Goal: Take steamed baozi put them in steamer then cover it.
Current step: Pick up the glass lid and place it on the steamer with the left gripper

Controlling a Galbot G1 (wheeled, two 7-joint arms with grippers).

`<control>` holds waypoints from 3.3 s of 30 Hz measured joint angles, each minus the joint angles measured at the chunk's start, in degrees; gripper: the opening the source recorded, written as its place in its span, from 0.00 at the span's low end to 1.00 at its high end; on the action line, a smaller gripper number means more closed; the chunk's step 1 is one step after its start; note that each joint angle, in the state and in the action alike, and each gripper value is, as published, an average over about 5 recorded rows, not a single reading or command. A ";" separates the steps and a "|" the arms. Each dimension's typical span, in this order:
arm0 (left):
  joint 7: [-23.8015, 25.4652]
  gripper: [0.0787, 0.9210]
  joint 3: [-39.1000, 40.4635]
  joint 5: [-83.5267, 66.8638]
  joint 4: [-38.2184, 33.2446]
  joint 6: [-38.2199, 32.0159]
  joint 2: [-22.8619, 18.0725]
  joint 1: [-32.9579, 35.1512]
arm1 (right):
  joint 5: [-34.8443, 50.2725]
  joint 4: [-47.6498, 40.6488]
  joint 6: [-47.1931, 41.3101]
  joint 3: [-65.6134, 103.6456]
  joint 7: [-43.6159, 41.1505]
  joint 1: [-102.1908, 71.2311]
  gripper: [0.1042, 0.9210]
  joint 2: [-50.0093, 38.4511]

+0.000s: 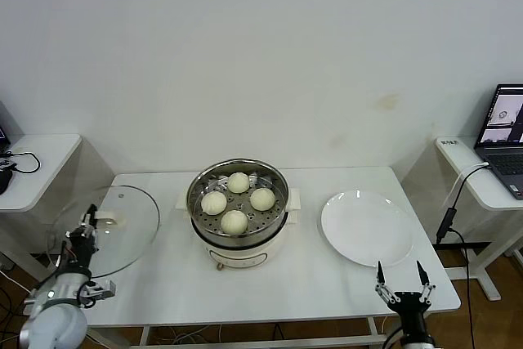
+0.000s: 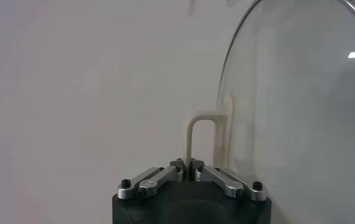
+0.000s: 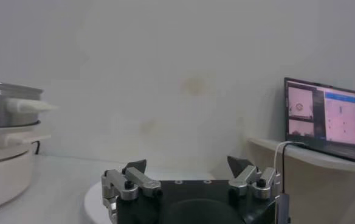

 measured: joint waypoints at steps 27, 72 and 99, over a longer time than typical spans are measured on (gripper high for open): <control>16.16 0.07 20.60 -2.40 -16.39 16.89 3.31 -10.44 | -10.47 -3.75 0.46 -4.67 4.14 3.13 0.88 0.10; 24.98 0.07 35.16 22.01 0.04 22.52 -23.27 -24.17 | -16.16 -8.40 1.41 -7.44 5.77 5.86 0.88 1.43; 24.15 0.44 35.17 22.45 -2.82 21.36 -23.40 -21.42 | -16.68 -8.19 1.45 -8.27 5.44 5.20 0.88 1.75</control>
